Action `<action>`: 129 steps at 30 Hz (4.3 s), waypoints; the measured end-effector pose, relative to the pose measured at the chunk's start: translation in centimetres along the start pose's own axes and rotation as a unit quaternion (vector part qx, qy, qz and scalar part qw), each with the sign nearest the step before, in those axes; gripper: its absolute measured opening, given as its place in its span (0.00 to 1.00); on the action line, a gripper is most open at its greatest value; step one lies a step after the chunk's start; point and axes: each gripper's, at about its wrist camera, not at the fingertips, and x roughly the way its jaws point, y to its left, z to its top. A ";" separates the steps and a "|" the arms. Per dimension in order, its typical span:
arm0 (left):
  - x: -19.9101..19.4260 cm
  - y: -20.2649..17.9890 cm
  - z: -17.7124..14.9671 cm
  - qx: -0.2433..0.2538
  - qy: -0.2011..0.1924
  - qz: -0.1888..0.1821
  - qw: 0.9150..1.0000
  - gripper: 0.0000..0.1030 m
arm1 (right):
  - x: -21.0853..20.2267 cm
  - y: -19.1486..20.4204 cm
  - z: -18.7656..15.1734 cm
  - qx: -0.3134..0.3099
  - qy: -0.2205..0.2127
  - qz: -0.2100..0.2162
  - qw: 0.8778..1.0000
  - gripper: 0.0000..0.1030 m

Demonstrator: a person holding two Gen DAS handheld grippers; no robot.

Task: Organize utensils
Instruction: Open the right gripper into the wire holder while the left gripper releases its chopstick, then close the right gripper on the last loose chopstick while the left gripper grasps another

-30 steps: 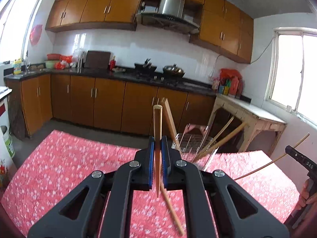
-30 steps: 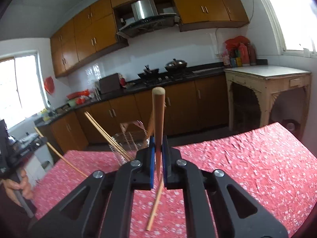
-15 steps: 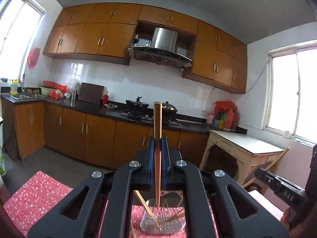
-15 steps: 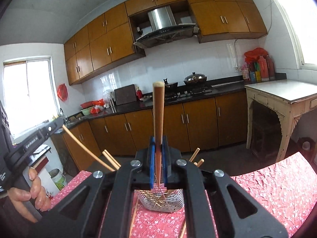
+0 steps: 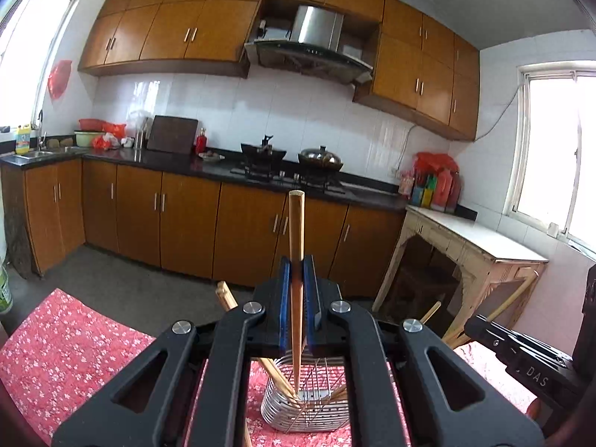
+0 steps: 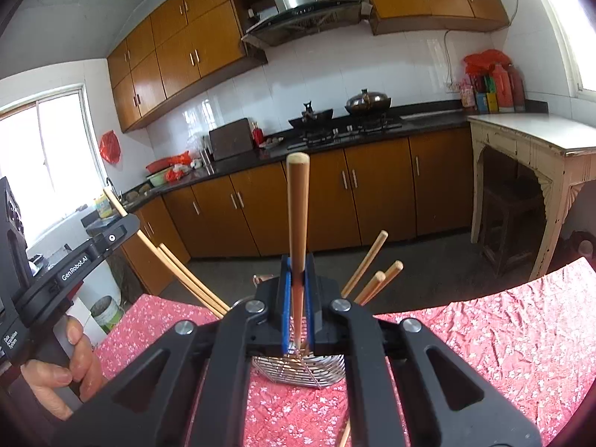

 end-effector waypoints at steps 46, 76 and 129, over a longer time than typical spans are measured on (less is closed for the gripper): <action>-3.3 6.8 -13.2 0.016 0.178 0.072 0.981 0.31 | -2.2 -5.0 -16.9 0.042 0.146 -0.098 0.984 0.34; -0.3 2.5 -20.7 0.043 0.300 0.033 0.952 0.42 | 0.8 -8.2 -21.2 0.082 0.192 -0.195 0.958 0.08; 0.4 5.9 -21.0 0.068 0.309 0.068 0.946 0.17 | 0.3 -5.4 -22.8 0.014 0.209 -0.143 0.967 0.08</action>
